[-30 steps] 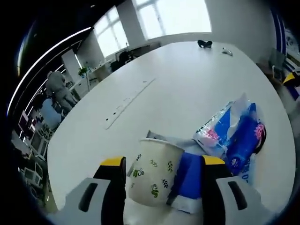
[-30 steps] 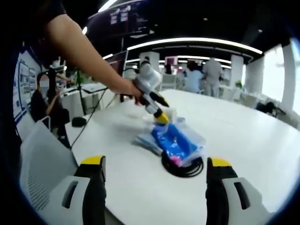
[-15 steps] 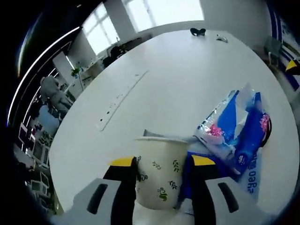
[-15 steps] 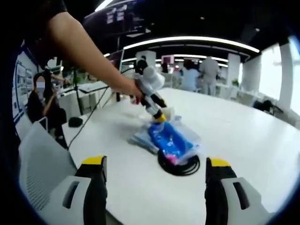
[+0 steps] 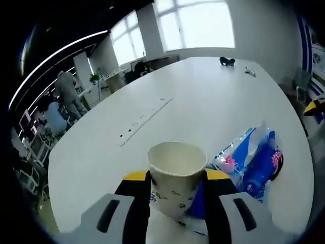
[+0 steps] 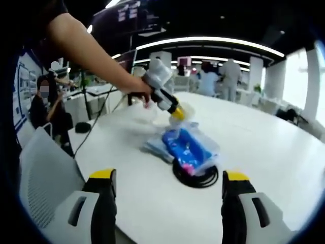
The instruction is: Arrange the tabletop items into an orderly group along one side of the table until the central work area is clear of visible clutter.
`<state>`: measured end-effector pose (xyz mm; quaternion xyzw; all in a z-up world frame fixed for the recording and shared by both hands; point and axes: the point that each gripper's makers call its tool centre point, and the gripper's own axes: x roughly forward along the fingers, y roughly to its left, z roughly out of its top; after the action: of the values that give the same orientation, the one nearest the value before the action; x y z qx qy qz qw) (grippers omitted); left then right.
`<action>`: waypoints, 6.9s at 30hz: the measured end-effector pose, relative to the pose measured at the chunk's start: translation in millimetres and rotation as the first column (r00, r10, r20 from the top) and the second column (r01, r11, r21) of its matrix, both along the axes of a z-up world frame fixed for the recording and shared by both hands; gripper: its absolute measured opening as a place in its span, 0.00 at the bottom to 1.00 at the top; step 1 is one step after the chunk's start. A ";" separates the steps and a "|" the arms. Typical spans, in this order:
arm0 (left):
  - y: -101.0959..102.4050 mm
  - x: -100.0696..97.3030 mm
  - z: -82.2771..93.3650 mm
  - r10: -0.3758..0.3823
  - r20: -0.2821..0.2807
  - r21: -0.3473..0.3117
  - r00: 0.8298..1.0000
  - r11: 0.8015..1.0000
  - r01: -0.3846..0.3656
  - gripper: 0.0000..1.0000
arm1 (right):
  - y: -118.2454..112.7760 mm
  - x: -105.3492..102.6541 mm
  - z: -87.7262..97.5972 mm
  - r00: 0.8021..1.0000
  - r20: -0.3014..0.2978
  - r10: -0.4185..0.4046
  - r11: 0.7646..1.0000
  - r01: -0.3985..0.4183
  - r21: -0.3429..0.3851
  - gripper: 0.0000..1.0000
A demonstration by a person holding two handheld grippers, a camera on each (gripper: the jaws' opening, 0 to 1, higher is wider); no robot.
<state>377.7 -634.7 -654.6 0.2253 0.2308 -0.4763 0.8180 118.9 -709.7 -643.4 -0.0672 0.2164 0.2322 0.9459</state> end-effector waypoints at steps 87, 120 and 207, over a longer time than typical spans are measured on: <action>69.2 0.9 -64.2 0.236 -0.040 0.097 0.971 0.968 -0.231 0.31 | 4.4 -7.1 -23.3 0.995 -0.093 0.040 0.997 -0.046 -0.062 0.79; 83.7 5.6 -61.2 0.318 -0.028 0.045 0.948 0.948 -0.316 0.33 | 7.8 -10.9 -29.3 0.991 -0.115 0.067 0.993 -0.078 -0.089 0.77; 49.4 -91.8 -44.8 0.173 -0.100 -0.052 0.980 0.983 -0.179 0.44 | -32.5 15.8 -21.4 0.991 -0.124 -0.044 0.984 0.021 -0.177 0.59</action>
<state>285.9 -585.4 -699.4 0.1562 0.2739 -0.4189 0.8515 134.7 -742.2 -664.8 -0.1314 0.2971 0.2006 0.9243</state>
